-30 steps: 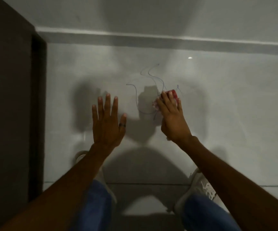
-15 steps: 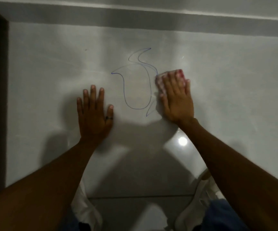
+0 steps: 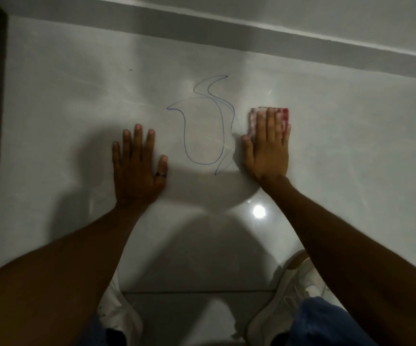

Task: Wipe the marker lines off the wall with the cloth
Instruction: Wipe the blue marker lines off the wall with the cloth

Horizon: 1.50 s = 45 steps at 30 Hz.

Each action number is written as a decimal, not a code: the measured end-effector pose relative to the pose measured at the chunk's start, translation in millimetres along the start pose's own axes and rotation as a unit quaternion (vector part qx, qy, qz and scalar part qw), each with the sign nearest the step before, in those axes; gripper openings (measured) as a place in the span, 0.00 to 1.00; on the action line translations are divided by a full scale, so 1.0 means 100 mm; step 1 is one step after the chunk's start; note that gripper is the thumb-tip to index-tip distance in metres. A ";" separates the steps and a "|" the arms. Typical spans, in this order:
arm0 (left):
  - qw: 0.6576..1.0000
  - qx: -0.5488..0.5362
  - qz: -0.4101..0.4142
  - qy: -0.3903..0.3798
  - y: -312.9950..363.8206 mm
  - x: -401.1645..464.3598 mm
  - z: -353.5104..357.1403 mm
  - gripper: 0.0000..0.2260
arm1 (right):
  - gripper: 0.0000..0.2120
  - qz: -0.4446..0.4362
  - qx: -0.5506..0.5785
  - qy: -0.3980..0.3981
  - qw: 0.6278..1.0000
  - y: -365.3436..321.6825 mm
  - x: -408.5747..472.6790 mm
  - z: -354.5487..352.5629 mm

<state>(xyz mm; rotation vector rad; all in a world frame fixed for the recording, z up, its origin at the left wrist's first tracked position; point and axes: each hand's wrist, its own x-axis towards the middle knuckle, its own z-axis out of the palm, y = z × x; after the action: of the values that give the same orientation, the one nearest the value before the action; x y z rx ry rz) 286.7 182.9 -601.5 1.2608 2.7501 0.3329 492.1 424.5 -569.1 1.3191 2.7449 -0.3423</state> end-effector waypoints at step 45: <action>1.000 0.004 0.001 0.022 0.01 0.01 0.01 0.30 | 0.32 -0.105 0.015 0.001 0.994 -0.37 -0.30 0.24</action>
<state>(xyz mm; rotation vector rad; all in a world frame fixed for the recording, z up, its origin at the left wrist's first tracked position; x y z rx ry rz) 287.0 184.1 -602.7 1.2739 2.7898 0.3544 481.9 373.6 -581.1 1.0386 2.8983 -0.3979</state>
